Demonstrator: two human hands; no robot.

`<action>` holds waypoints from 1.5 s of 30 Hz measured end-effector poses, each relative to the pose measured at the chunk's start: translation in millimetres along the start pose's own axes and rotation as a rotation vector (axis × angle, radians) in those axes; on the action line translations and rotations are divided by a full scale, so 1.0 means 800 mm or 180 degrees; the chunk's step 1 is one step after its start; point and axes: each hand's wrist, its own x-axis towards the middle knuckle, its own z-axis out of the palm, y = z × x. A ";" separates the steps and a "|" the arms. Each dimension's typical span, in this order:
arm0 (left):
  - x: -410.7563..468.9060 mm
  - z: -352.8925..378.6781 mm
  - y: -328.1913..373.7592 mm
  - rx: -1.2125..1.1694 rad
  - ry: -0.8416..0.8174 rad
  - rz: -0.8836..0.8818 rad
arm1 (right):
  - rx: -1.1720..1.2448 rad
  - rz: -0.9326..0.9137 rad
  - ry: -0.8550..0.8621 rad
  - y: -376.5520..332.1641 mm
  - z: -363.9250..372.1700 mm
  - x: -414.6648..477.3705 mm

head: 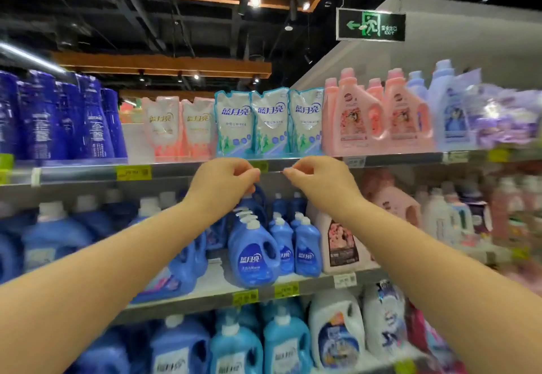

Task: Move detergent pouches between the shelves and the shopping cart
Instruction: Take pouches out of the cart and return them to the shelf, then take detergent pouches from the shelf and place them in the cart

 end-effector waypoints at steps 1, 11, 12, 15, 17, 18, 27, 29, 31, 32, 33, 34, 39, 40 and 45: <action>-0.026 -0.003 0.010 -0.0060 0.0043 -0.0027 | 0.0154 0.0079 0.0005 -0.005 -0.006 -0.025; -0.210 0.031 0.162 -0.0845 -0.0122 0.0027 | 0.0346 0.0812 0.0251 0.015 -0.107 -0.258; -0.225 0.045 0.178 -0.0961 -0.0160 -0.0007 | 0.0348 0.0918 0.0292 0.026 -0.121 -0.281; -0.277 0.105 0.232 -0.1210 -0.0415 -0.0066 | 0.0327 0.1333 0.0519 0.076 -0.163 -0.355; -0.317 0.157 0.270 -0.1216 -0.0667 -0.0091 | 0.0221 0.1682 0.0641 0.117 -0.191 -0.405; -0.337 0.183 0.291 -0.1258 -0.0793 -0.0153 | 0.0118 0.1823 0.0670 0.138 -0.207 -0.429; -0.469 0.382 0.441 -0.1354 -0.1779 -0.0132 | -0.0541 0.2899 0.0832 0.297 -0.332 -0.595; -0.488 0.421 0.453 -0.1354 -0.2030 -0.0102 | -0.0516 0.3242 0.0722 0.328 -0.335 -0.624; -0.503 0.463 0.459 -0.1399 -0.2268 -0.0174 | -0.0486 0.3564 0.0645 0.360 -0.337 -0.646; -0.511 0.486 0.460 -0.1431 -0.2371 -0.0257 | -0.0446 0.3722 0.0661 0.379 -0.337 -0.656; -0.519 0.510 0.459 -0.1429 -0.2465 -0.0336 | -0.0385 0.3900 0.0689 0.400 -0.333 -0.667; -0.530 0.535 0.456 -0.1373 -0.2589 -0.0404 | -0.0308 0.4110 0.0721 0.421 -0.325 -0.680; -0.589 0.668 0.418 -0.1002 -0.3557 -0.0517 | 0.0402 0.5320 0.0956 0.526 -0.263 -0.742; -0.604 0.693 0.408 -0.0894 -0.3782 -0.0529 | 0.0551 0.5556 0.1052 0.545 -0.247 -0.753; -0.665 0.755 0.381 -0.0586 -0.4672 -0.0959 | 0.0965 0.6738 0.1487 0.605 -0.163 -0.807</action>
